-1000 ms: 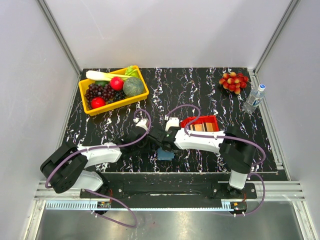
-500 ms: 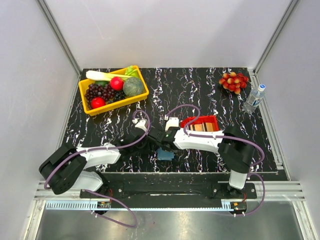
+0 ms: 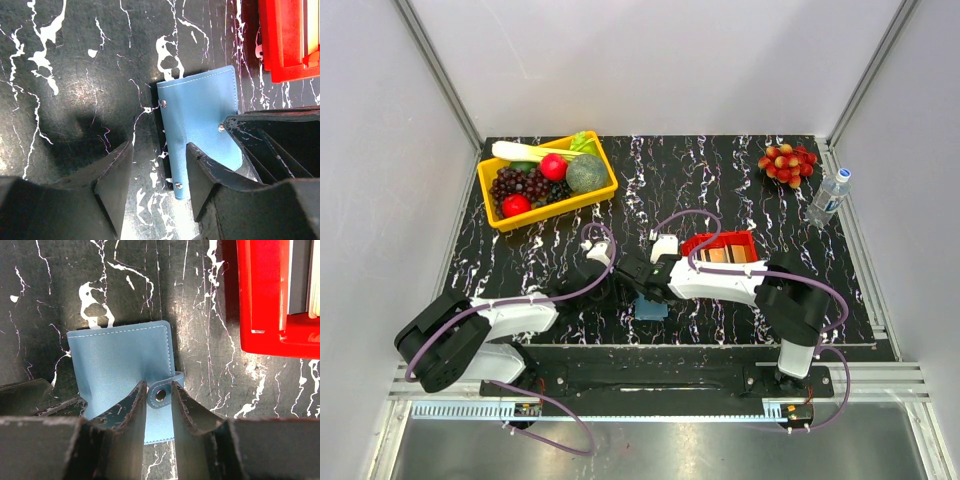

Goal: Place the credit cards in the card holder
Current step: Close the card holder at the center of the board.

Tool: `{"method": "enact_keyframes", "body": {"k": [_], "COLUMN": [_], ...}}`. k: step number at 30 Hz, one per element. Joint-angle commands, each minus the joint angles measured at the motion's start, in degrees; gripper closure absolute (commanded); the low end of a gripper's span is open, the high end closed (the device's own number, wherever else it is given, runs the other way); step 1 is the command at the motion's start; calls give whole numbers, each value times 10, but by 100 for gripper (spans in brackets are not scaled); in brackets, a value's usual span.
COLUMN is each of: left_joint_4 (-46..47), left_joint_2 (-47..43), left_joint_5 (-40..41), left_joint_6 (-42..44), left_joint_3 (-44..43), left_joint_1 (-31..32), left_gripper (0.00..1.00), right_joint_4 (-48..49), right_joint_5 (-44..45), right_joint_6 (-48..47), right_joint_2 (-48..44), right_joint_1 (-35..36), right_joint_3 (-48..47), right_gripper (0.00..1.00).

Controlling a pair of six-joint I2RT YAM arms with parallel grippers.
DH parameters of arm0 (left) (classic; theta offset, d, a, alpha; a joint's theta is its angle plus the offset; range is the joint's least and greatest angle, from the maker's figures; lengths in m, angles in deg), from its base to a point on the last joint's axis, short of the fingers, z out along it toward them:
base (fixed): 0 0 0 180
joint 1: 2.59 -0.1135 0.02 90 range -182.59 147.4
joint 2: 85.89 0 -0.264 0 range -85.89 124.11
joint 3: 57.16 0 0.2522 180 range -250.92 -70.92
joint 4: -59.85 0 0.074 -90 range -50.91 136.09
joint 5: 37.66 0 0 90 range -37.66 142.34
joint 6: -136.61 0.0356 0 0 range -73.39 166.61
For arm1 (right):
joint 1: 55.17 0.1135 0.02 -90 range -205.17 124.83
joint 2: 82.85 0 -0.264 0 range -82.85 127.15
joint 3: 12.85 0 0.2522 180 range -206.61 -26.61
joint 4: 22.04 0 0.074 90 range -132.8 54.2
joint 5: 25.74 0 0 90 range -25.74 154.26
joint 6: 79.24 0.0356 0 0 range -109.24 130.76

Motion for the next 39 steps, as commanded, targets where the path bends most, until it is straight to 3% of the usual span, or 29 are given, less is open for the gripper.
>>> {"method": "enact_keyframes", "body": {"k": [1, 4, 6, 9, 20, 23, 35, 39], "left_joint_4": [21, 22, 22, 22, 26, 25, 21, 21], "left_joint_2": [-7, -6, -5, -1, 4, 5, 16, 28], "left_joint_5": [-8, -8, -8, -8, -22, -23, -26, -28], "left_joint_6": [-2, -2, -2, -2, 0, 4, 14, 18], "left_joint_3": [4, 4, 2, 1, 0, -2, -12, -19], "left_joint_1": [3, 3, 3, 3, 3, 3, 12, 20], "left_gripper": [50, 50, 50, 50, 50, 50, 52, 62], "right_joint_4": [10, 10, 9, 9, 9, 12, 36, 45], "right_joint_5": [10, 12, 12, 13, 16, 15, 2, -8], "right_joint_6": [1, 2, 1, -3, -9, -12, -24, -27], "right_joint_2": [-22, -30, -32, -34, -38, -42, -50, -51], "right_joint_1": [-3, -3, -3, -3, -3, -2, -2, -2], "right_joint_3": [4, 9, 10, 9, 5, 7, 19, 25], "right_gripper": [69, 70, 81, 75, 83, 96, 97, 96]}}
